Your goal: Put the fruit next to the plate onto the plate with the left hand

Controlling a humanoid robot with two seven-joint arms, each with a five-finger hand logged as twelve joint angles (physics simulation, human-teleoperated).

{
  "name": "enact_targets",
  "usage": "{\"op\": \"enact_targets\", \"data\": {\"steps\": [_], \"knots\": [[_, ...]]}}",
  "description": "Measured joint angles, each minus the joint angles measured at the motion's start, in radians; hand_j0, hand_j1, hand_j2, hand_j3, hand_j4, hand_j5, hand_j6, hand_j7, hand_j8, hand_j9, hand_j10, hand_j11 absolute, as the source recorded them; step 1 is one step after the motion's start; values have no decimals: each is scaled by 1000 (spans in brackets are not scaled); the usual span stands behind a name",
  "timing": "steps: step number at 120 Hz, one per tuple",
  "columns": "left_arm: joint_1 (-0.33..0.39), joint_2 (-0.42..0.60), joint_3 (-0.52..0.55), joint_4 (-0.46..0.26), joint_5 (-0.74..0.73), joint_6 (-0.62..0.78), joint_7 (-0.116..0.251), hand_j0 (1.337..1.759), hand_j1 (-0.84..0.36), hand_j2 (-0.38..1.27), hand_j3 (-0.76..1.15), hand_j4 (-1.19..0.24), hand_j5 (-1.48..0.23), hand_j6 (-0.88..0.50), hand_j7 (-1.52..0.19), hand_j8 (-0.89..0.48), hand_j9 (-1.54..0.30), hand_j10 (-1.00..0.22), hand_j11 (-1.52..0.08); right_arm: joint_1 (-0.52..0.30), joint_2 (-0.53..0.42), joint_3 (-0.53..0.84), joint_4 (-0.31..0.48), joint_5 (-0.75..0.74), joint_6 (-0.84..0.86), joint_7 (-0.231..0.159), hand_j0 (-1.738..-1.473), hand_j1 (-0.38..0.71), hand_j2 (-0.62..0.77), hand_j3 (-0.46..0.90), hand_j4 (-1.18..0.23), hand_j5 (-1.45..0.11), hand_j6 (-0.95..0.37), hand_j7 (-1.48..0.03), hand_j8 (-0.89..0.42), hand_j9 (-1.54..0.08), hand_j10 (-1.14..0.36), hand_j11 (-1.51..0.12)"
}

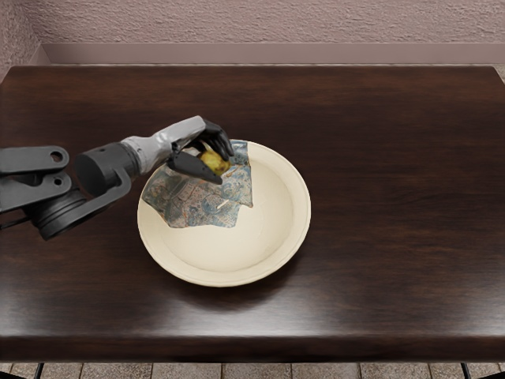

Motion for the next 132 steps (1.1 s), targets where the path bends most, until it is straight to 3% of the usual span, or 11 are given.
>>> {"op": "enact_targets", "data": {"steps": [24,60,80,101,117,132], "knots": [[17,-15,1,0,0,0,-2,1655,-302,163,0,-622,-856,-575,-854,-360,-833,-437,-838,0,0,0,0,0,0,0,-1658,-329,-4,0,-17,-22,-16,-22,-17,-22,-17,-22],[15,-14,-2,0,0,-5,-13,1657,91,57,0,-234,-315,-224,-315,-174,-310,-192,-311,0,0,0,0,0,0,0,-1658,-329,-4,0,-17,-22,-16,-22,-17,-22,-17,-22],[0,9,-42,0,-31,-28,-14,1658,230,27,0,-109,-145,-104,-145,-82,-143,-90,-143,0,0,0,0,0,0,0,-1658,-329,-4,0,-17,-22,-16,-22,-16,-22,-17,-22],[25,189,-183,1,-304,-356,-8,1658,293,13,0,-51,-68,-50,-68,-41,-67,-43,-67,0,0,0,0,0,0,0,-1658,-329,-3,0,-17,-22,-16,-22,-17,-22,-17,-22],[50,333,-244,7,-563,-667,61,1658,316,8,0,-31,-41,-30,-41,-25,-40,-27,-40,0,0,0,0,0,0,0,-1658,-329,-4,0,-17,-22,-16,-22,-17,-22,-17,-22],[178,404,-318,10,-655,-826,86,1658,327,6,0,-20,-27,-19,-27,-17,-27,-18,-27,0,0,0,0,0,0,0,-1658,-329,-4,0,-17,-22,-16,-22,-17,-22,-17,-22]]}}
